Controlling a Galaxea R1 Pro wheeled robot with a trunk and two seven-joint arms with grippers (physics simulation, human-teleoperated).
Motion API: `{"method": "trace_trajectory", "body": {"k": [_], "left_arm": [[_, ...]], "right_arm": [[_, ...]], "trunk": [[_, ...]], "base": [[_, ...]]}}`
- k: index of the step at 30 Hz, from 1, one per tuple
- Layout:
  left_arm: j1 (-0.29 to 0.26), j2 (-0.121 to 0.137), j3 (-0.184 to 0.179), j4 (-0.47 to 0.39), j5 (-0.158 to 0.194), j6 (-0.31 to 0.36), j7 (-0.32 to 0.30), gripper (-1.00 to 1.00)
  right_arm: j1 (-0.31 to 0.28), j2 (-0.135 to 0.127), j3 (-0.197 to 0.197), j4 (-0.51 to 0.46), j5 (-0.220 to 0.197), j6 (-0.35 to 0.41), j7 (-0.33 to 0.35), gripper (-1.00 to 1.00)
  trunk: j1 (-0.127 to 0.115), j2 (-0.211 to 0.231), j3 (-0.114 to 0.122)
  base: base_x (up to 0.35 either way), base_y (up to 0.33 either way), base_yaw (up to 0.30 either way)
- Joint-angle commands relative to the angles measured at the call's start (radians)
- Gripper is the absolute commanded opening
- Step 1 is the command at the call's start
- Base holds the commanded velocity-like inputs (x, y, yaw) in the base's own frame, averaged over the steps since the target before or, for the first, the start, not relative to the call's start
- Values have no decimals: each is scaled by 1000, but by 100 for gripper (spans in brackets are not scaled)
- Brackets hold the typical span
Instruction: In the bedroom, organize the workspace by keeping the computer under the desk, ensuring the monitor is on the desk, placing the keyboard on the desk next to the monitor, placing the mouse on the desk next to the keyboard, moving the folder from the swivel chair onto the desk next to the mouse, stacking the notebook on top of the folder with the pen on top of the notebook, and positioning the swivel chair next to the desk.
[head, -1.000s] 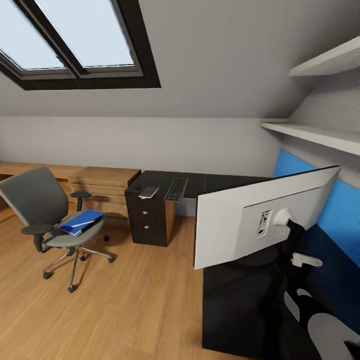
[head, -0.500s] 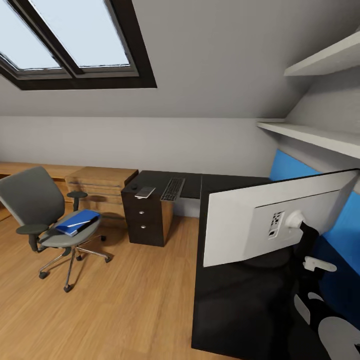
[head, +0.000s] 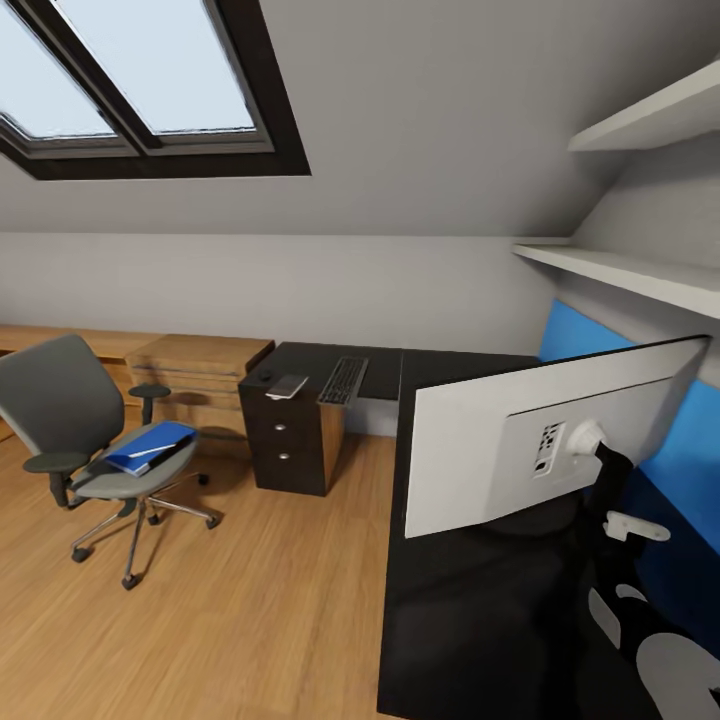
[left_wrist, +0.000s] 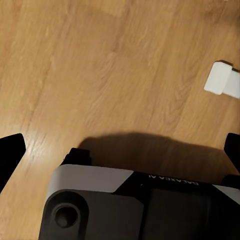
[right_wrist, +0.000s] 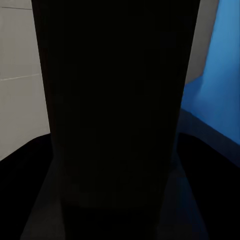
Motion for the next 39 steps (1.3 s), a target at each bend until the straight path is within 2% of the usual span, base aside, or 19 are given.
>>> {"method": "trace_trajectory", "body": {"k": [1, 13, 39], "left_arm": [[-1, 1, -5, -2, 10, 1, 10, 100], [-1, 0, -6, 8, 10, 1, 10, 100], [-1, 0, -6, 12, 10, 3, 12, 100]], "right_arm": [[0, -1, 31, 10, 20, -10, -41, -100], [0, -1, 31, 10, 20, -11, -38, -100], [0, -1, 31, 10, 20, -10, -38, -100]], "trunk": [[0, 0, -1], [0, 0, -1], [0, 0, -1]], "base": [[149, -1, 0], [216, 0, 0], [7, 0, 0]]}}
